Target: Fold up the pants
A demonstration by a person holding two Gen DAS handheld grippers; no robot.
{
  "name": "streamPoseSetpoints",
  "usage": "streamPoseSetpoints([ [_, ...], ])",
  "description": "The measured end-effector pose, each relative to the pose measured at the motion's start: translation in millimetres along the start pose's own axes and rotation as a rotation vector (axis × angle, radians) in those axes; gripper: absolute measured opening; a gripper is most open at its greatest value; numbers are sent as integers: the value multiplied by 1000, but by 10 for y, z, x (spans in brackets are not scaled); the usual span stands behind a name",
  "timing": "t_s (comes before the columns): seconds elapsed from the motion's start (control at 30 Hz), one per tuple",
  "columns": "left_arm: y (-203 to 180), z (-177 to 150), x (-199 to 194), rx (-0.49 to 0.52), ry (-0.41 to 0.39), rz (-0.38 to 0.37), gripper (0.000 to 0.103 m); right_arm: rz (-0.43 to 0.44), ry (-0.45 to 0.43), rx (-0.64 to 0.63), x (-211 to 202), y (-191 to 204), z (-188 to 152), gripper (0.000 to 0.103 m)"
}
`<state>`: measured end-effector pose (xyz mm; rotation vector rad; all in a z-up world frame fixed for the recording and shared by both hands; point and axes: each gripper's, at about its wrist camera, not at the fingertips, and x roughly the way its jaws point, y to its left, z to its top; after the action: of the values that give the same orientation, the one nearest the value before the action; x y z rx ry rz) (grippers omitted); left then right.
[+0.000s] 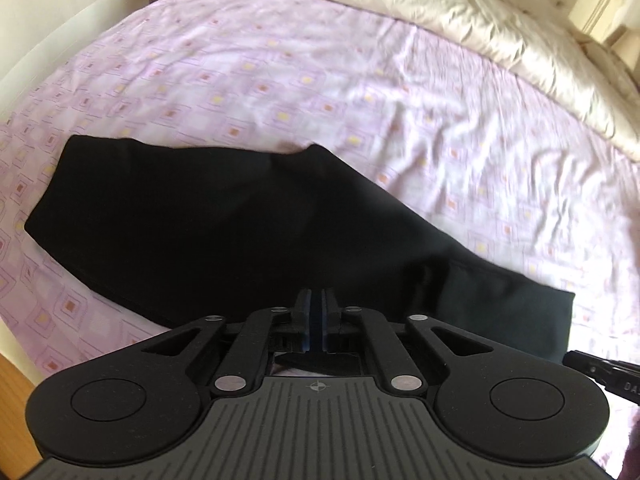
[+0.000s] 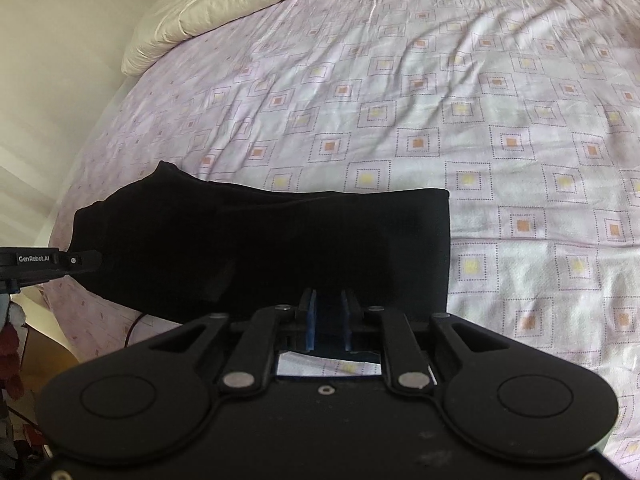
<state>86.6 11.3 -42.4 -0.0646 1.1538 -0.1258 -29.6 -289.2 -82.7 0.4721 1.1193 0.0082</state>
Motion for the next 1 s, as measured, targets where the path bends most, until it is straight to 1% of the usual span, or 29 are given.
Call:
streamPoseSetpoints([
  [0.1,217,87,30,-12,-2,-47,13,-11,0,0,60,173,-3,18],
  [0.17,353,139,59,-15,3,-57,15,-23,0,-5,111,329,-6,19],
  [0.23,501,182,47,7,7,-60,26,-39,4,-2,180,520,-7,19],
  [0.27,581,205,51,24,6,-67,40,-42,6,4,217,621,-8,20],
  [0.3,662,228,60,40,2,-74,49,-41,8,8,256,736,-4,21],
  [0.33,764,239,49,52,-1,-74,52,-41,10,5,300,859,-5,22],
  [0.4,972,286,60,69,-6,-72,62,-47,10,-4,396,1097,-6,24],
  [0.5,1279,373,71,92,-15,-55,68,-41,16,12,597,1441,-1,25],
  [0.57,1476,428,94,95,-22,-47,69,-42,20,19,728,1659,0,26],
  [0.7,1881,536,208,73,-6,-26,71,-40,30,12,943,2027,18,27],
  [0.8,2151,567,295,41,9,-19,73,-40,36,-8,1023,2285,45,27],
  [0.87,2294,567,399,28,39,-25,76,-41,35,-23,1053,2411,73,27],
  [0.93,2378,546,491,37,60,-33,80,-45,37,-29,1086,2486,111,28],
  [0.97,2399,536,526,46,62,-24,82,-50,39,-31,1107,2519,133,28],
  [1.0,2428,526,573,51,73,-16,82,-56,41,-33,1127,2540,145,29],
])
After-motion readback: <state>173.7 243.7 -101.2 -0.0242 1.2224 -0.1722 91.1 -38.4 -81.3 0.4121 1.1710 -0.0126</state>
